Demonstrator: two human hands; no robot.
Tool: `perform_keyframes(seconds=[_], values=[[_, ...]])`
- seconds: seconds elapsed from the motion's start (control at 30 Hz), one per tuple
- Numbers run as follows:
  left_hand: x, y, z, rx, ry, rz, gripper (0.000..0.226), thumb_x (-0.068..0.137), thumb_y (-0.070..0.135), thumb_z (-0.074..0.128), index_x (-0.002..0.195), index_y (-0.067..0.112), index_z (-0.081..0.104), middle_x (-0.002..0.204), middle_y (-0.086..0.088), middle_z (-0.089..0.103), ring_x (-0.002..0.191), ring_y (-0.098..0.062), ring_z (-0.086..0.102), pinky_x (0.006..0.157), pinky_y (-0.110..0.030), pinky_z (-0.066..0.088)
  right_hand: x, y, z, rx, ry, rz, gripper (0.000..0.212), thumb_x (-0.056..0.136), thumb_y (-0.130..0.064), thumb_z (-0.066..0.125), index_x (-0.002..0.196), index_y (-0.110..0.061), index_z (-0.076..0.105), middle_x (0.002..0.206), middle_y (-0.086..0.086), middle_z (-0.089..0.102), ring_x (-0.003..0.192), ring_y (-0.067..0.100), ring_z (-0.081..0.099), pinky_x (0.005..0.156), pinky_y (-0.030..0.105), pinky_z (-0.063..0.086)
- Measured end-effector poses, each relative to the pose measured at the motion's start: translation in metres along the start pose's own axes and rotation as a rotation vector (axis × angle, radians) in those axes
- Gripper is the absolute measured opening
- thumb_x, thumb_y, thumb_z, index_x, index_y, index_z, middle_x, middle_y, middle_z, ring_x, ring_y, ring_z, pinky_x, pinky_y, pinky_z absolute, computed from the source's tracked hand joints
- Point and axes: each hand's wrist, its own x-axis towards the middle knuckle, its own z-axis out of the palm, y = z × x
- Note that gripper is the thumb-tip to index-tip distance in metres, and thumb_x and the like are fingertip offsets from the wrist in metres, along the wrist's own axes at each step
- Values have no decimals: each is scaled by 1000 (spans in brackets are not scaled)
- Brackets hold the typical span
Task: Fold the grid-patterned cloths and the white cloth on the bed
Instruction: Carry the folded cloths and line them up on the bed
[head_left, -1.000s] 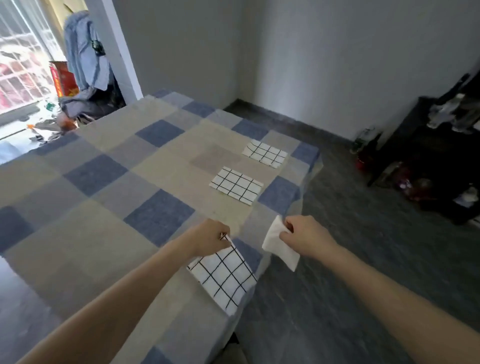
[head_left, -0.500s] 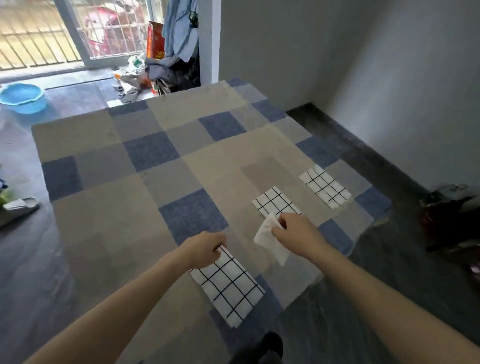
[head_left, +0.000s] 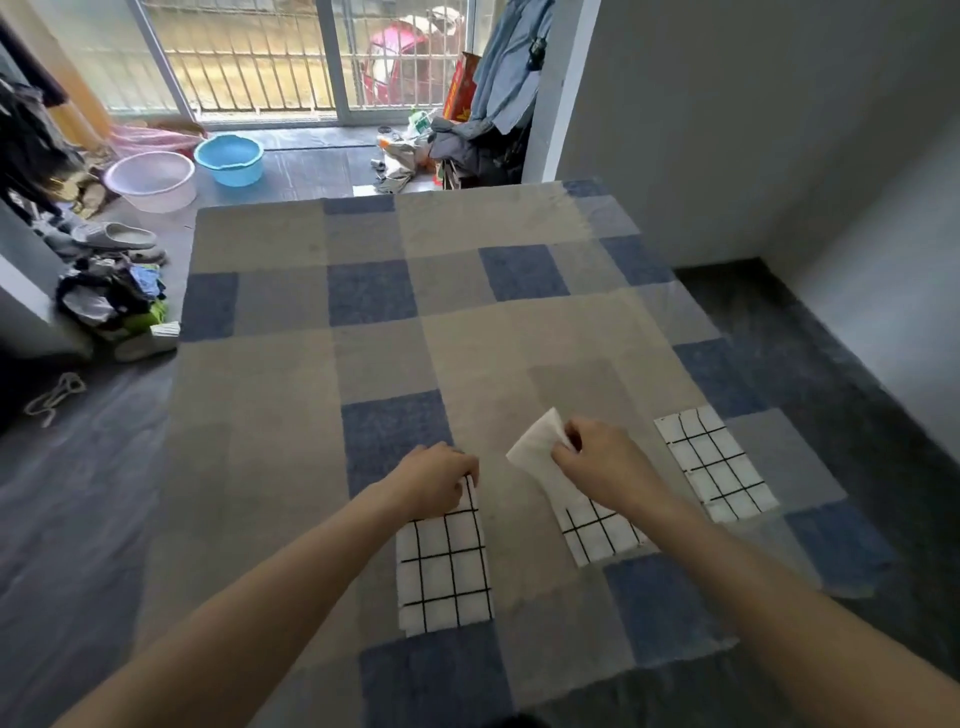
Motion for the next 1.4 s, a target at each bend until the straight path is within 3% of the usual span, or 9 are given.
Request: perform_keyframes(seconds=[0.13,0.27,0.4,0.53,0.77,0.97,1.13,1.27,1.4], values=[[25,10,-7,48,80,-85,36,89,9,48,121,25,54,128,1,56,119,-20,46,96,-36,36,14,22,-13,13,-16,-49,16,85,-36,54,84,-22,61,78,-2,64,72,19,61,67,39,54],[22,15,9,37,165,-150,57,88,22,58,140,22,35,143,0,37,130,-24,33,108,-39,33,26,42,-19,19,-31,-82,15,86,-37,55,85,-23,60,78,-4,63,71,15,60,66,38,54],[5,11,36,53,63,-132,93,79,52,67,150,29,13,159,0,9,146,-25,6,121,-43,7,40,47,-22,7,-54,-106,17,85,-37,55,74,-23,54,72,-5,60,70,18,58,63,34,48],[-4,0,45,79,8,-198,117,66,68,71,152,32,-1,161,3,-4,148,-23,-11,119,-46,-11,50,41,-22,24,-66,-154,18,84,-35,56,72,-22,53,71,-3,60,70,20,58,61,32,44],[-16,-2,49,74,14,-301,117,64,62,76,152,34,4,159,3,11,145,-23,12,120,-42,7,60,32,-22,11,-108,-212,16,86,-31,57,79,-17,58,76,2,62,74,23,60,67,38,53],[-21,9,55,62,20,-315,113,65,64,74,151,33,9,158,-1,12,145,-27,12,120,-42,8,66,21,-19,-9,-139,-255,24,87,-28,57,66,-23,47,65,-6,51,64,15,51,56,29,38],[-23,6,58,63,15,-316,104,67,67,70,150,33,17,159,0,9,146,-25,9,121,-45,5,67,15,-9,10,-161,-298,20,85,-28,58,68,-20,52,66,-2,56,68,20,56,60,30,41],[-15,15,40,-259,212,-304,84,78,63,64,147,32,26,156,6,14,144,-22,16,118,-44,19,66,16,-6,12,-241,-360,15,85,-29,58,74,-19,56,71,-1,60,66,17,58,55,30,46],[-7,38,5,-603,374,-150,78,77,55,70,143,35,32,144,13,34,133,-7,30,111,-33,32,59,16,-9,-48,-376,-524,10,85,-31,61,79,-24,60,78,-6,64,73,14,61,68,34,51]])
